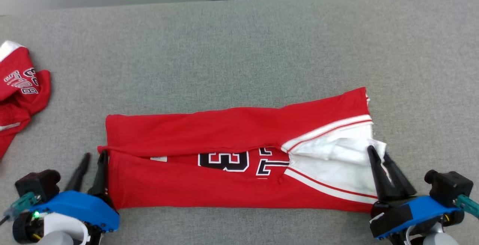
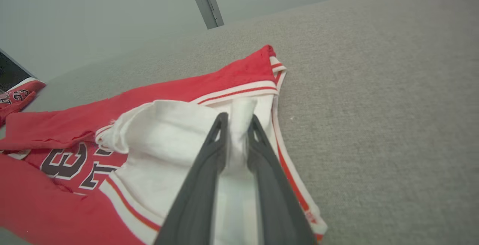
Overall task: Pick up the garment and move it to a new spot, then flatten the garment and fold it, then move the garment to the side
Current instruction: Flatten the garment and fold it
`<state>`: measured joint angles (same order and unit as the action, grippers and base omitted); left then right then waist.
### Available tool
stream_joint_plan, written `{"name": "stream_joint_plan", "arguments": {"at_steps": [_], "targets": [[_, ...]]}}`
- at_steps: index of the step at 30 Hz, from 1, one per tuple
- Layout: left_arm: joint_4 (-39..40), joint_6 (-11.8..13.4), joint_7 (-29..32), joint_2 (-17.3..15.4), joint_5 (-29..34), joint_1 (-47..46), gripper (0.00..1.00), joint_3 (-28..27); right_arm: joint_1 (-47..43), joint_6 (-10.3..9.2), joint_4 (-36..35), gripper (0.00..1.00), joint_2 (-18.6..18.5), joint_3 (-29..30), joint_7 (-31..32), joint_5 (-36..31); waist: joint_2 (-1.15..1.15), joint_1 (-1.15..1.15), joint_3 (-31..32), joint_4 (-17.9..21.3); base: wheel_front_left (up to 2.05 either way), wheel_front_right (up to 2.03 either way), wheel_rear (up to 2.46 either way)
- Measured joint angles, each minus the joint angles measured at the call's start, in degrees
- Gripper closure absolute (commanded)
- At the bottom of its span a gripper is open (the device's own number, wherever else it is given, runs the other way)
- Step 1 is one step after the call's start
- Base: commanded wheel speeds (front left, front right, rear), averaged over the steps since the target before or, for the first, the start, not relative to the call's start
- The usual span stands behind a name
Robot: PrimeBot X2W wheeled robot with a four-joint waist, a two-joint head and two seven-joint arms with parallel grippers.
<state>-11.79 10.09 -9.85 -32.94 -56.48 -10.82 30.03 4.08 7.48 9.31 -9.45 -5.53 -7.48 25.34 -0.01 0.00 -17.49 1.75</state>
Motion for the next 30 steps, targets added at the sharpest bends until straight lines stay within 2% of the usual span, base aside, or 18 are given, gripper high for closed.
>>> {"name": "stream_joint_plan", "arguments": {"at_steps": [3, 6, 9, 14, 18, 22, 30], "targets": [[-0.4, 0.4, -3.6, 0.6, 2.5, 0.8, 0.00, -1.2, -1.2, 0.00, -2.0, 0.00, 0.7, 1.4, -2.2, -2.1, 0.00, 0.00, 1.3, 0.0, 0.00, 0.00, 0.00], [0.5, 2.0, -5.0, 2.2, 6.6, 1.5, 0.00, -3.5, -2.2, 0.01, -5.2, 0.00, 1.9, 3.1, -3.2, -4.8, 0.00, 0.00, 2.8, 0.0, 0.00, 0.00, 0.00], [4.9, 3.0, -5.1, 4.9, 14.2, 2.2, 0.00, -7.7, -3.0, 0.01, -8.6, 0.00, 2.6, 5.5, -3.2, -7.3, 0.01, 0.00, 4.4, -0.2, 0.00, 0.00, 0.00], [11.5, 2.8, -5.1, 9.1, 25.2, 5.9, 0.00, -11.6, -4.1, 0.01, -13.6, 0.00, 3.8, 8.8, -0.8, -11.1, 0.00, 0.00, 6.6, -0.3, 0.00, 0.00, 0.00], [13.1, 2.3, -5.1, 9.6, 32.2, 8.8, 0.00, -12.7, -5.1, 0.00, -15.6, 0.00, 4.5, 10.9, 1.4, -13.2, 0.00, 0.00, 7.7, -0.4, 0.00, 0.00, 0.00], [13.0, 2.4, -5.1, 9.5, 34.4, 10.4, 0.00, -12.6, -5.8, 0.00, -15.7, 0.00, 5.1, 11.6, 2.4, -13.7, 0.01, 0.00, 8.0, -0.8, 0.00, 0.00, 0.00], [11.2, 1.2, -5.1, 9.7, 34.9, 10.9, 0.00, -12.8, -5.9, 0.01, -15.5, 0.00, 5.5, 11.8, 3.0, -13.9, 0.01, 0.00, 8.1, -1.3, 0.00, 0.00, 0.00]]}}
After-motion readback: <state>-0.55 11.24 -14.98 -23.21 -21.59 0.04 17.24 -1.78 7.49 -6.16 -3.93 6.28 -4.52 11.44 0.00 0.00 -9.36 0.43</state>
